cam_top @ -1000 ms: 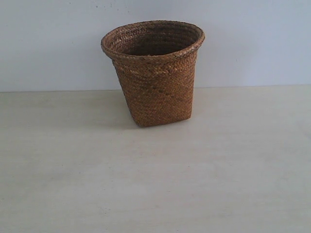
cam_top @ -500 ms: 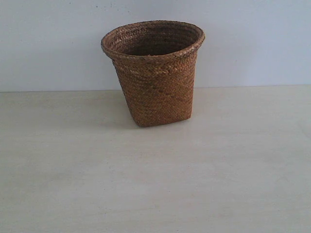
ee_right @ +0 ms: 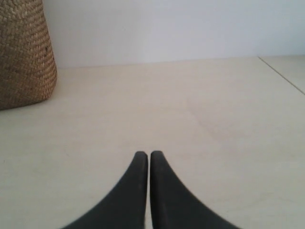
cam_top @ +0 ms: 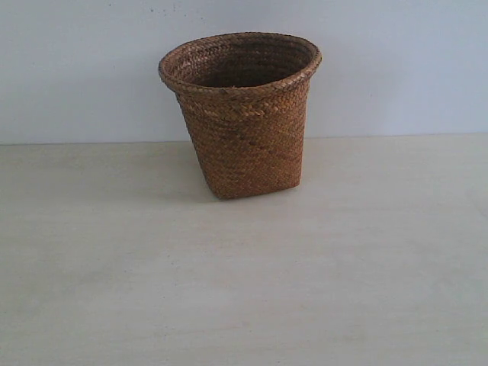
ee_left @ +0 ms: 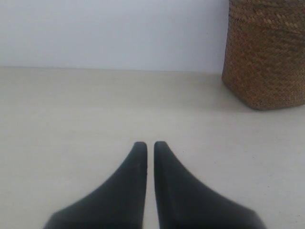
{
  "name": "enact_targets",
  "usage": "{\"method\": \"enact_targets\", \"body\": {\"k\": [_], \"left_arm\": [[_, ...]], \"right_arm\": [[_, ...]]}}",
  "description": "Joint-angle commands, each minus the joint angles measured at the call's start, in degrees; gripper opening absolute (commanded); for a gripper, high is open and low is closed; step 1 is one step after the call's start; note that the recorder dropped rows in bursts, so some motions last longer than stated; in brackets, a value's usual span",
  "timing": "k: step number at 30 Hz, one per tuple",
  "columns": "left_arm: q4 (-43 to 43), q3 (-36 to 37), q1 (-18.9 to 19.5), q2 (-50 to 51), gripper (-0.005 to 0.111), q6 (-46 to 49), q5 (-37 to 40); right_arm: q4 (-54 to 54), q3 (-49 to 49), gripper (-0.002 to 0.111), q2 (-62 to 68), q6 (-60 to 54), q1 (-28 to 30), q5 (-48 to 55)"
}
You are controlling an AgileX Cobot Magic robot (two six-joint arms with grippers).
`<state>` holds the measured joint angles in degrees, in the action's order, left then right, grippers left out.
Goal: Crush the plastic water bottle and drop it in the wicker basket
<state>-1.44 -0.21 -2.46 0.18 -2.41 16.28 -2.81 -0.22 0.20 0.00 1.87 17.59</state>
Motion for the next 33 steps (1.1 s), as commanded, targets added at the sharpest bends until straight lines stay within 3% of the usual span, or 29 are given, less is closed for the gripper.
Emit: {"method": "enact_targets", "body": {"k": [1, 33], "left_arm": [[0.0, 0.2, 0.2, -0.2, 0.004, -0.4, 0.0], [0.0, 0.2, 0.2, -0.2, 0.004, -0.4, -0.1]], "right_arm": [[0.5, 0.2, 0.0, -0.2, -0.4, 0.3, 1.1], [0.0, 0.2, 0.0, -0.2, -0.4, 0.3, 0.2]]}}
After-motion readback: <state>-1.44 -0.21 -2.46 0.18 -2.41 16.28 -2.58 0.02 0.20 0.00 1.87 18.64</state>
